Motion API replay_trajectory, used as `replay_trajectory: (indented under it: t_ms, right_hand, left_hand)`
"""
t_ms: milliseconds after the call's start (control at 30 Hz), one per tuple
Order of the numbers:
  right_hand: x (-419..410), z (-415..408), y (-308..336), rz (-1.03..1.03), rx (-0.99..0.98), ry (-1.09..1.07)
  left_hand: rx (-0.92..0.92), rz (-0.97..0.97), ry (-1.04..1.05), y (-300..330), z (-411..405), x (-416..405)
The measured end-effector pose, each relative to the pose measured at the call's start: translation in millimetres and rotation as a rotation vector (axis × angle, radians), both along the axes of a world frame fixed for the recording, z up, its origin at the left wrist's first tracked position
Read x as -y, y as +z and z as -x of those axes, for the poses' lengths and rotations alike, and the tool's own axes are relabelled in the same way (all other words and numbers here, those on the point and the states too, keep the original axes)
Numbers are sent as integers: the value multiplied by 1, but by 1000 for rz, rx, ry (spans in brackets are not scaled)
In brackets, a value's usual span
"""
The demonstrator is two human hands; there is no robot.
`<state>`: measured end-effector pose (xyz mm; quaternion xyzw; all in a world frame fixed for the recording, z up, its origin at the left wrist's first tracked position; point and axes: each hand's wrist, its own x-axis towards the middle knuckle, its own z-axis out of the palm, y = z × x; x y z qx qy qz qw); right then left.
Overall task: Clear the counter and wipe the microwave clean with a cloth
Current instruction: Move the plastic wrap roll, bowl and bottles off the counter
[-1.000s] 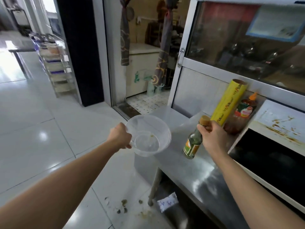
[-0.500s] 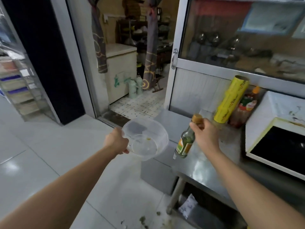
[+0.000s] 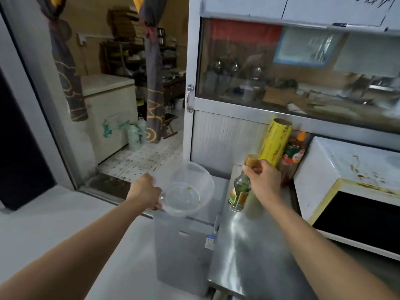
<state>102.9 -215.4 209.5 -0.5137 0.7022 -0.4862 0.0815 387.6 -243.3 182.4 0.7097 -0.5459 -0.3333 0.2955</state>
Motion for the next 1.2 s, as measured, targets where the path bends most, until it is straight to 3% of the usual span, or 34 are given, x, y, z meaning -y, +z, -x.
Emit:
replay_trajectory:
  t_ms: [400, 833, 1200]
  right_hand:
    - [102, 44, -12, -51, -12, -156]
    - [237, 56, -55, -140, 88, -497]
    - [319, 80, -90, -247, 73, -657]
  left_hand:
    - [-1, -34, -204, -23, 57, 149]
    - [87, -42, -634, -53, 96, 371]
    - [-87, -178, -682, -92, 124, 439]
